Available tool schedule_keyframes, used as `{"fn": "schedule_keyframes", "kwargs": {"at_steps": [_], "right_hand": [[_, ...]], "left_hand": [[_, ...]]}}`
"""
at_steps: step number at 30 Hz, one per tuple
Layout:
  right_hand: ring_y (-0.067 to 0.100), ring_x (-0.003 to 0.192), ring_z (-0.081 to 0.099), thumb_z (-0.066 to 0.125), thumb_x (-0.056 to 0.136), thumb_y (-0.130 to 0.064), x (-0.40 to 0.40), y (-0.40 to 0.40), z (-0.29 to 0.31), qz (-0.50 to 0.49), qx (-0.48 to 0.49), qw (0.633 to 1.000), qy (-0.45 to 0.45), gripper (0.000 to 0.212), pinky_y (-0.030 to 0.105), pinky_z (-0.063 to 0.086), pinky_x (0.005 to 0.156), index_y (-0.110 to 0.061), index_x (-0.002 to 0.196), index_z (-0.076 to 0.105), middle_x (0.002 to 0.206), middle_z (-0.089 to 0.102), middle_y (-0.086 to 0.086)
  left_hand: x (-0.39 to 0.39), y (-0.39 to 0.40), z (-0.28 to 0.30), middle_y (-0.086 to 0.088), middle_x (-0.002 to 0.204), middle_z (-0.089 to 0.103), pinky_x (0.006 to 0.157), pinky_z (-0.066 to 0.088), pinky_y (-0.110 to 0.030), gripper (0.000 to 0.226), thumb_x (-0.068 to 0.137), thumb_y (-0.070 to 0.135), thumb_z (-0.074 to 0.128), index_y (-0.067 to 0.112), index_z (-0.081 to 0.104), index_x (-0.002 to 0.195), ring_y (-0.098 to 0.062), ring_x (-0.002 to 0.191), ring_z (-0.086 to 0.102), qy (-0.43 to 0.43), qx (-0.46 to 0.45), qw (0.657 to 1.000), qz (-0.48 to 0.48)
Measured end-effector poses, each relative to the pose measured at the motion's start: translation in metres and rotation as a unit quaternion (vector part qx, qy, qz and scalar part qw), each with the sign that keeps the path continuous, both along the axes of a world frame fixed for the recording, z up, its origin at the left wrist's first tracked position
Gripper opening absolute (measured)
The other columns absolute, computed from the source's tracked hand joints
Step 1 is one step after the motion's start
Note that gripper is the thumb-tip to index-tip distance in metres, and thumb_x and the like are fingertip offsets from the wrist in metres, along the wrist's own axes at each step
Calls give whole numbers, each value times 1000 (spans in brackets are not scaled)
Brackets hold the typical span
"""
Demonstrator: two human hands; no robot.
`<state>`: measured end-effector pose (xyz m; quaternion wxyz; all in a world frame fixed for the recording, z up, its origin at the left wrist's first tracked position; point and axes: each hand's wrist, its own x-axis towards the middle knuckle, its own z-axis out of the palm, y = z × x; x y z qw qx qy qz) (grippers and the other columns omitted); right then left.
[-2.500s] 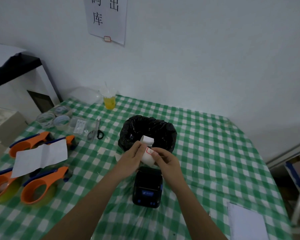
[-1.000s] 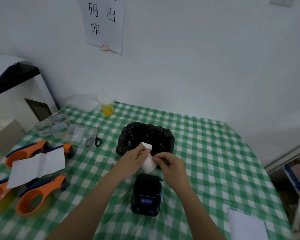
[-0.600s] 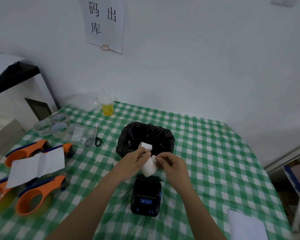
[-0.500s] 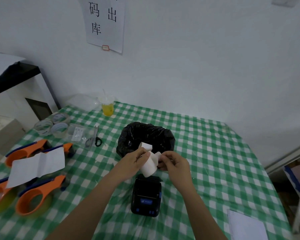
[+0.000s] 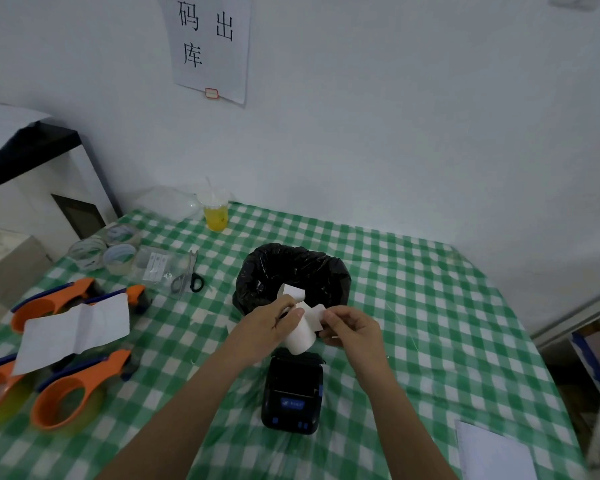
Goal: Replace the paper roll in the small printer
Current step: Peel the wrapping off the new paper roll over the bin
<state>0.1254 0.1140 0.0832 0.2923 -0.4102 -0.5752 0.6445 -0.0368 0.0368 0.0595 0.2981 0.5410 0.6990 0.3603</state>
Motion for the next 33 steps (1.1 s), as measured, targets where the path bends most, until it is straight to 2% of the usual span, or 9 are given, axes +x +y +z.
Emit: {"fn": "schedule_keyframes", "kwargs": {"at_steps": [4,7,9,13,15,20,22,25,33], "right_hand": [[5,70,62,58,89,-13,3,2,4,71,-9,997,6,18,19,54,65,-19,80,73,77,71,-6],[9,73,59,53,92,-22,0,8,6,22,-7,1000,8,23,25,53,72,-23,81,73,77,69,-8],[8,72,58,53,93,-23,-4,14,9,11,3,1000,-21,20,21,51,69,-24,86,72,83,69,-5],[2,76,62,57,90,-17,-11,22,17,98,45,992,-61,17,12,52,65,-23,90,73,89,71,-7],[-2,80,63,59,89,-13,-12,25,21,124,69,988,-65,16,10,52,69,-19,88,74,92,71,-4],[-11,62,54,62,87,-11,-14,28,27,147,159,971,-102,14,8,46,62,-22,86,70,84,66,-7],[-9,64,54,60,88,-13,-16,28,27,159,184,962,-125,17,7,45,61,-28,89,68,88,66,-5],[2,71,54,60,88,-14,-17,29,27,174,215,950,-149,20,16,44,66,-32,83,66,91,65,-5],[14,74,56,58,89,-13,-18,29,28,181,207,949,-153,14,22,45,67,-22,81,63,77,62,-10]], "left_hand": [[-2,1,2,-5,74,59,54,38,-24,37,84,61,32,30,51,92,-6,54,46,-15,29,999,23],[-2,3,7,5,70,53,51,40,-15,13,91,51,37,42,44,84,-1,56,51,-34,47,998,27],[-1,3,10,7,73,52,51,41,-11,10,95,39,39,42,44,87,3,59,51,-37,55,998,21],[-1,2,15,6,79,52,57,42,-16,10,90,52,41,44,45,93,-3,62,46,-41,62,997,-2],[-1,2,16,8,77,50,57,42,-15,6,93,43,41,42,46,97,-3,60,44,-48,61,997,-10],[1,1,19,10,67,42,56,38,-13,16,96,33,40,29,49,109,-3,55,40,-44,61,997,-14],[1,1,20,9,70,45,56,38,-14,19,96,33,40,27,49,111,-4,56,39,-37,62,997,-20],[1,1,18,2,79,51,57,37,-18,21,96,36,39,28,48,113,-5,57,38,-25,58,998,-30],[1,1,19,9,64,38,53,34,-16,20,96,35,40,29,48,112,-5,53,36,-27,62,998,-18]]}}
